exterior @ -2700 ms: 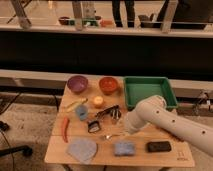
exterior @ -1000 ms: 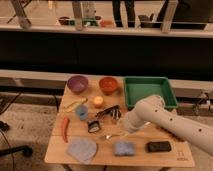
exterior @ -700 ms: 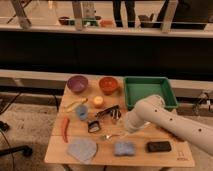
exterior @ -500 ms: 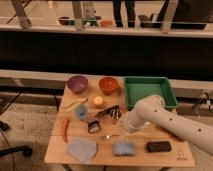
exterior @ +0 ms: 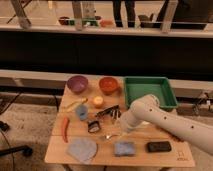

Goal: Place fork in paper cup

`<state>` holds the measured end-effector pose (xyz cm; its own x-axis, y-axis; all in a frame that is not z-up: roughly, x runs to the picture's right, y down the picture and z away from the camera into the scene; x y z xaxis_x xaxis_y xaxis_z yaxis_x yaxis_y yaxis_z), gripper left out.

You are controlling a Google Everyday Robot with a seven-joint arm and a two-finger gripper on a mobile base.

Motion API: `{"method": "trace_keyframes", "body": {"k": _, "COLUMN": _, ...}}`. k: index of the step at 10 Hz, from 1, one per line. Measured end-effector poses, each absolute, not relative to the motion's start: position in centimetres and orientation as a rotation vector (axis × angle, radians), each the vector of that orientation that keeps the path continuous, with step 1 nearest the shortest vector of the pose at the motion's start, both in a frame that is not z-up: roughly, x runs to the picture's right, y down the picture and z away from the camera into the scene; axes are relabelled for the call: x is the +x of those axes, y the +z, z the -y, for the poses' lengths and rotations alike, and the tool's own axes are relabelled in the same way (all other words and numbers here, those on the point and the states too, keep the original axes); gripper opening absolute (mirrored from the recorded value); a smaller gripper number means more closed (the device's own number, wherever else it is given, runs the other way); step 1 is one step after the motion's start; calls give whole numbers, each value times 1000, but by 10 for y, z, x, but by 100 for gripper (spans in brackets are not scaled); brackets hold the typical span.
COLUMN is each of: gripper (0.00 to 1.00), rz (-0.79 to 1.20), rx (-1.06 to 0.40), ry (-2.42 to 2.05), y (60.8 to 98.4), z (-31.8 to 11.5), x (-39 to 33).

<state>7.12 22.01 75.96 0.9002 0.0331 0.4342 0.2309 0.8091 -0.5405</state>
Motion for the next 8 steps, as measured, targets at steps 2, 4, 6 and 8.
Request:
{"method": "trace_keyframes", "body": {"k": 2, "gripper": 54, "rz": 450, "rx": -625, "ry": -125, "y": 767, "z": -219, "x": 62}}
{"method": "trace_keyframes", "body": {"k": 4, "gripper": 54, "rz": 448, "rx": -627, "ry": -126, "y": 773, "z": -222, "x": 60}}
{"method": "trace_keyframes", "body": {"k": 6, "gripper": 54, "rz": 453, "rx": -628, "ry": -122, "y": 778, "z": -226, "x": 57}}
{"method": "trace_keyframes", "body": {"k": 8, "gripper": 54, "rz": 456, "rx": -627, "ry": -118, "y": 781, "z": -231, "x": 56}}
